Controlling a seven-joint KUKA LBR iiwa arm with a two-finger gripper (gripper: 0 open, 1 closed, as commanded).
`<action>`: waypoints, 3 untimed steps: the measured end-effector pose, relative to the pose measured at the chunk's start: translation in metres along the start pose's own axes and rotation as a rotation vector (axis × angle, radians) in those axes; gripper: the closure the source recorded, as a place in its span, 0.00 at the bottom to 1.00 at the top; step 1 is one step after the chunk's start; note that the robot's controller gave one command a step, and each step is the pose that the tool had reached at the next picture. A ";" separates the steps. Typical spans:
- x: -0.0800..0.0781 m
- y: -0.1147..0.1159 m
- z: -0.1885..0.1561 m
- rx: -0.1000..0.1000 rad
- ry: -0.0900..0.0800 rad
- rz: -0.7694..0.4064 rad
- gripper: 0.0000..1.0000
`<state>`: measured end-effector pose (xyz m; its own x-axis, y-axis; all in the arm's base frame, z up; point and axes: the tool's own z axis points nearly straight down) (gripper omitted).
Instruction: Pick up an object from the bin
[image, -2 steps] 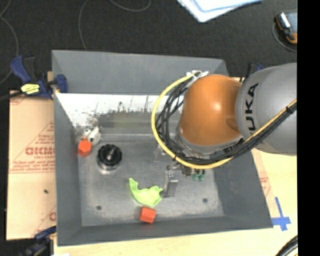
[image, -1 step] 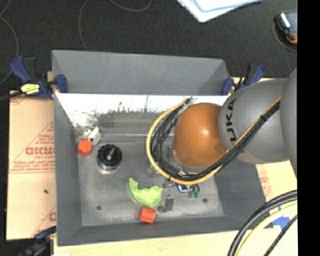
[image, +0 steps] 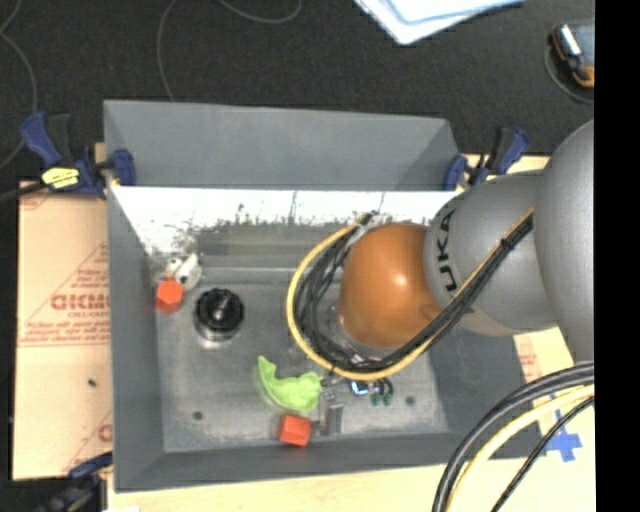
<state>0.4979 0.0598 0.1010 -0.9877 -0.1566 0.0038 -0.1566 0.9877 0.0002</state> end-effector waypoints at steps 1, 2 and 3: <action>0.000 0.000 -0.001 0.000 -0.002 -0.010 0.00; -0.002 0.001 0.002 0.001 -0.002 -0.039 0.00; -0.019 -0.001 0.030 0.000 -0.007 -0.203 1.00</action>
Offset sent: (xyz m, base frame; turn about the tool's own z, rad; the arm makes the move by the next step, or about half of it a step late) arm 0.0070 0.0367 -0.0310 -0.2553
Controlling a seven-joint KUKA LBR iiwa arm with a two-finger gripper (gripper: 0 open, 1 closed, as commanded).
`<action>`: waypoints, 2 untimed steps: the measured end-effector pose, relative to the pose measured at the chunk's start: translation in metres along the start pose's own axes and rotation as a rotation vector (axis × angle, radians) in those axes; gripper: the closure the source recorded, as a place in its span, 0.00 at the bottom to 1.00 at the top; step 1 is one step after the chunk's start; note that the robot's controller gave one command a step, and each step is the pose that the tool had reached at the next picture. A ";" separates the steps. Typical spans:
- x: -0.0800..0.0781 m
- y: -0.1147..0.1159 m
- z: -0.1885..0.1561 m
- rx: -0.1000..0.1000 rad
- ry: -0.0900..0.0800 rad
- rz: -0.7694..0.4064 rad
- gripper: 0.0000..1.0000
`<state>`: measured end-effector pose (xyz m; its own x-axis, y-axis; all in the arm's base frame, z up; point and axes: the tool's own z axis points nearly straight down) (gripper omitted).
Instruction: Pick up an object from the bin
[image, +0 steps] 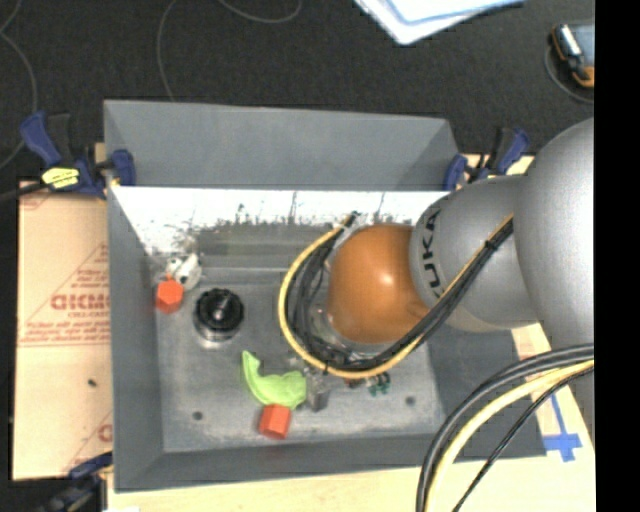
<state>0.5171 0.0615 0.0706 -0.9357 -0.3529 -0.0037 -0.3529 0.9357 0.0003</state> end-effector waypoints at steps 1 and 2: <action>0.000 0.000 0.000 0.000 0.000 0.002 1.00; -0.003 0.006 -0.092 0.000 0.001 0.007 1.00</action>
Offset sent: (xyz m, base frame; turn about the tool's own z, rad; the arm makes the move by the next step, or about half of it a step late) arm 0.0005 0.0077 0.0963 0.0061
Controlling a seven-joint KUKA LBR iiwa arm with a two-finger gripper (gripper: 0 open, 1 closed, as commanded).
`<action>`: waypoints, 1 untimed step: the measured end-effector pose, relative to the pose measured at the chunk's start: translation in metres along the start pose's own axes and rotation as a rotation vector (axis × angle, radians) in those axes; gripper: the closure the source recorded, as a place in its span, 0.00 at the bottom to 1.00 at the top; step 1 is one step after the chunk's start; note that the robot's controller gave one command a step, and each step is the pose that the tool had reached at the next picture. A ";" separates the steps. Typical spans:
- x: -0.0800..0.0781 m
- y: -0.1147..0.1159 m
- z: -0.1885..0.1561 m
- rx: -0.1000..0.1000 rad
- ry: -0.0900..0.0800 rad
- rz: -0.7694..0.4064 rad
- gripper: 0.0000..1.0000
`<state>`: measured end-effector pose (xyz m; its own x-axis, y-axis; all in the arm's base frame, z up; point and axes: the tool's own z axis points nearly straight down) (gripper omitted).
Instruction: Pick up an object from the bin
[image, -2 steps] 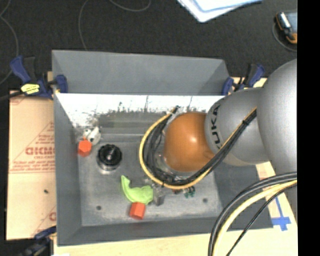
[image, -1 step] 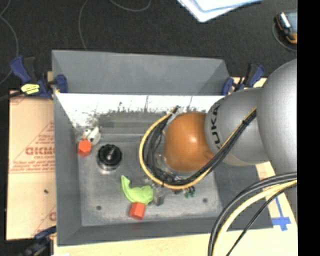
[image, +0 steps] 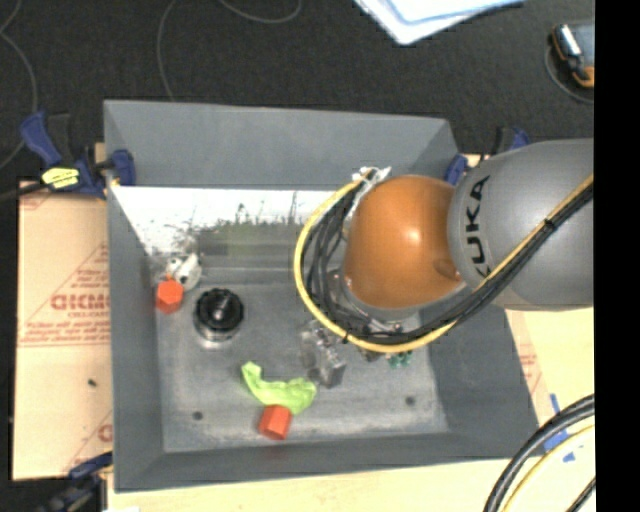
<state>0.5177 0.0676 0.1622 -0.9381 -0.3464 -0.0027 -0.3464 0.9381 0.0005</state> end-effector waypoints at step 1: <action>-0.002 -0.014 0.091 0.000 -0.005 0.029 0.00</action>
Offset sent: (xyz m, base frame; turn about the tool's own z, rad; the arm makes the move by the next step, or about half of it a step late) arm 0.0000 0.0000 0.0000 0.0000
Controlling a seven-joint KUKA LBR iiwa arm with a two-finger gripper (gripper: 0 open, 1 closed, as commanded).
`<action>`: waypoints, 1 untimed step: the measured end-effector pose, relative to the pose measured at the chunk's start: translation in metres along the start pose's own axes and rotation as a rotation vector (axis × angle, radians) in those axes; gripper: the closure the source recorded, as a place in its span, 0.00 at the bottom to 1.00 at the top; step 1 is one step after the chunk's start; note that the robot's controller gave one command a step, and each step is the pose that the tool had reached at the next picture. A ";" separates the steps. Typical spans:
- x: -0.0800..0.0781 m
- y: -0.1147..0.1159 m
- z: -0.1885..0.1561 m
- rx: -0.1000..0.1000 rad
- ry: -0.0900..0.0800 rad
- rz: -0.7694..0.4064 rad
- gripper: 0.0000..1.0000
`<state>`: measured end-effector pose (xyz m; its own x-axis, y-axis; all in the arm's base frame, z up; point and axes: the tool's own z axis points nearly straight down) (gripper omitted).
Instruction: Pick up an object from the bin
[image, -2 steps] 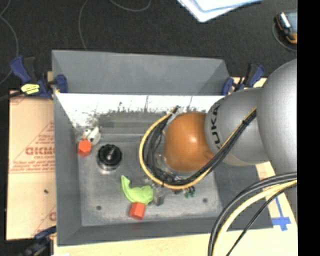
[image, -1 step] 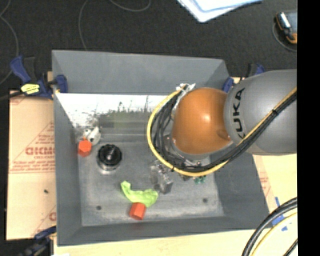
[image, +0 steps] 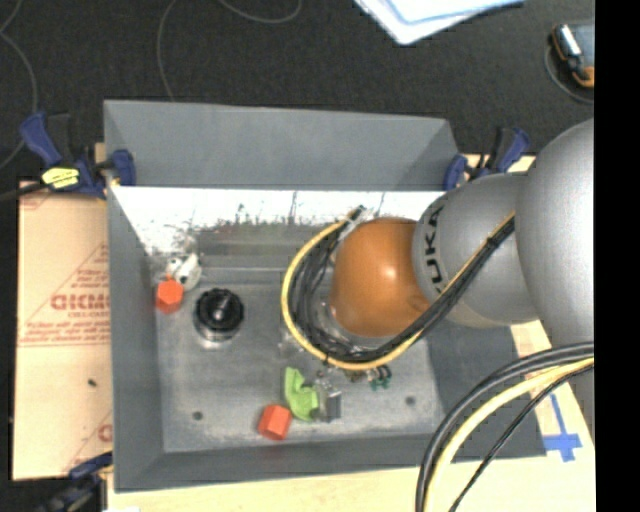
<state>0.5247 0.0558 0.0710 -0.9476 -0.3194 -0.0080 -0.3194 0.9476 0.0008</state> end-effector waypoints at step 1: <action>0.000 0.000 0.000 0.000 0.001 0.001 0.00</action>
Offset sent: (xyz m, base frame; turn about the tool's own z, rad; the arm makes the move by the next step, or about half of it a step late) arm 0.0070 0.0001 0.0069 -0.0091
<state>0.5244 0.0556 0.0707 -0.9481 -0.3180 -0.0069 -0.3180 0.9481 0.0012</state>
